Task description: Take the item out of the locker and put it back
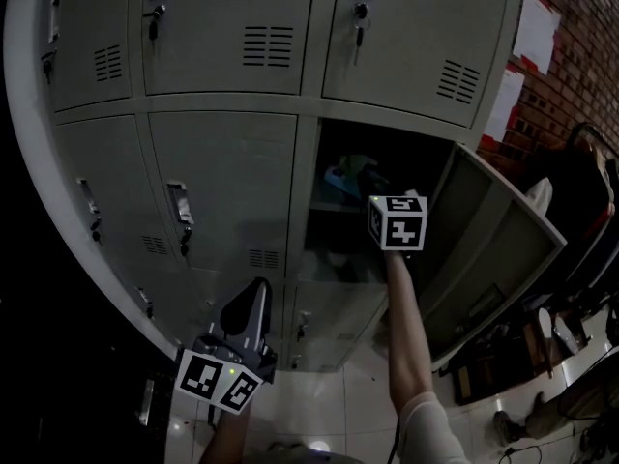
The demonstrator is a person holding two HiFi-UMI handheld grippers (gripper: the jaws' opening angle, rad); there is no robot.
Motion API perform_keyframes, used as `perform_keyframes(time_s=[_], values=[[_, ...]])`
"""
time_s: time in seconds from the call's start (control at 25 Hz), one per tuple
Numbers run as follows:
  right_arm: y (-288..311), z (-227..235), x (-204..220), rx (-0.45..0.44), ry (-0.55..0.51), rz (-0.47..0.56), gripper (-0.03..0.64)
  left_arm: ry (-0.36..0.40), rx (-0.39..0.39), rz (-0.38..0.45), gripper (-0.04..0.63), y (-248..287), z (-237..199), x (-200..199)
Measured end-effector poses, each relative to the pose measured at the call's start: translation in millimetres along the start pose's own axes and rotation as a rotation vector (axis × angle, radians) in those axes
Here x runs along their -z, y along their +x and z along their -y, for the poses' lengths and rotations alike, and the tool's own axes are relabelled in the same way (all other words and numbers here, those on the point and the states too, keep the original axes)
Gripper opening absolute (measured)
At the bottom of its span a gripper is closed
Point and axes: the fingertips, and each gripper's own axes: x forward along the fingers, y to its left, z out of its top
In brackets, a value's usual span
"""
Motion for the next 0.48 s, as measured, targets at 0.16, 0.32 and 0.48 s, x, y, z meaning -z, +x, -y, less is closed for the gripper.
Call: perform_keyframes(time_s=[0.16,0.32,0.48], values=[[-14.2,0.6,-7.4,-0.012,0.046,0.037,0.289,0.002,0.021,0.0,0.003,2.0,8.2,-0.9],[-46.6,-4.7,-37.4,-0.059,0.123,0.154,0.288,0.013,0.033,0.008,0.003,2.1,14.5,-6.8],[-109.5,-24.2,-83.8,-0.15,0.145,0.355,0.126,0.028,0.049,0.028,0.003,1.7,24.0,-16.8]])
